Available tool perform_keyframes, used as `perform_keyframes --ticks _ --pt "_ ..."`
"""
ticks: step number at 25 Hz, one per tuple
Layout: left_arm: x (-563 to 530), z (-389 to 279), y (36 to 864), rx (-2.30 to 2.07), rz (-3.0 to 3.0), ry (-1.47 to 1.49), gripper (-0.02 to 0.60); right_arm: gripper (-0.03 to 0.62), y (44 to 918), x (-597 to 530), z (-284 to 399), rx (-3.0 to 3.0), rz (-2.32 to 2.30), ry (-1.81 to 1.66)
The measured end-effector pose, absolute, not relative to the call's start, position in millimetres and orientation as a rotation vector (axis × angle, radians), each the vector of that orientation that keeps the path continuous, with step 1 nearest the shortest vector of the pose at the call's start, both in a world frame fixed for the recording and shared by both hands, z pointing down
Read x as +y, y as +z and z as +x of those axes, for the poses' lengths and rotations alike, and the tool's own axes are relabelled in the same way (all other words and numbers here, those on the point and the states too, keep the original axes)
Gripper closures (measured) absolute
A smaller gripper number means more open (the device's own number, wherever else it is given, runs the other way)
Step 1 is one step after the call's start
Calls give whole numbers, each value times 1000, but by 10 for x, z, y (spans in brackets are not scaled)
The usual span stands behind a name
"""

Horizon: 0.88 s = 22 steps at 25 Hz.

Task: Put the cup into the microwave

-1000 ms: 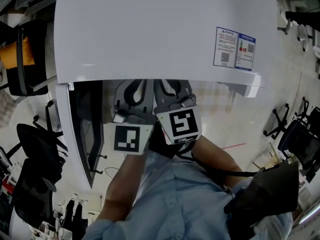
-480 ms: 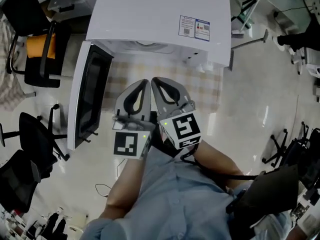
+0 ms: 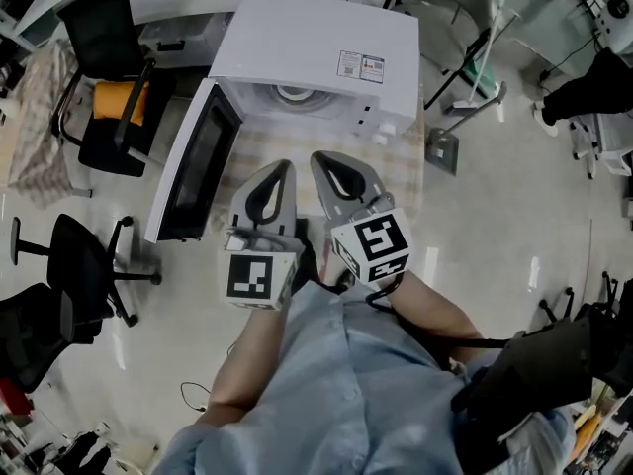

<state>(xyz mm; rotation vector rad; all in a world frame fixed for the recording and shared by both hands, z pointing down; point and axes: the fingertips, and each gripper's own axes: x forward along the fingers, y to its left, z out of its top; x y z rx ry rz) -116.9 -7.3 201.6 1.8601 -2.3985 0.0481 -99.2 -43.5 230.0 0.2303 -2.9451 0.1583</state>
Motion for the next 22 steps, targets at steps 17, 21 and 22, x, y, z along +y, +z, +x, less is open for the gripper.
perform_keyframes --ticks 17,21,22 --pt "-72 -974 1761 -2483 1882 64 577 592 2009 -449 -771 -3026 232 119" --pt "-96 -990 1732 -2487 1882 70 577 594 1981 -475 -779 -3028 229 120" --pt "-102 -999 1717 -2488 1881 70 577 593 1967 -482 -785 -3028 229 120"
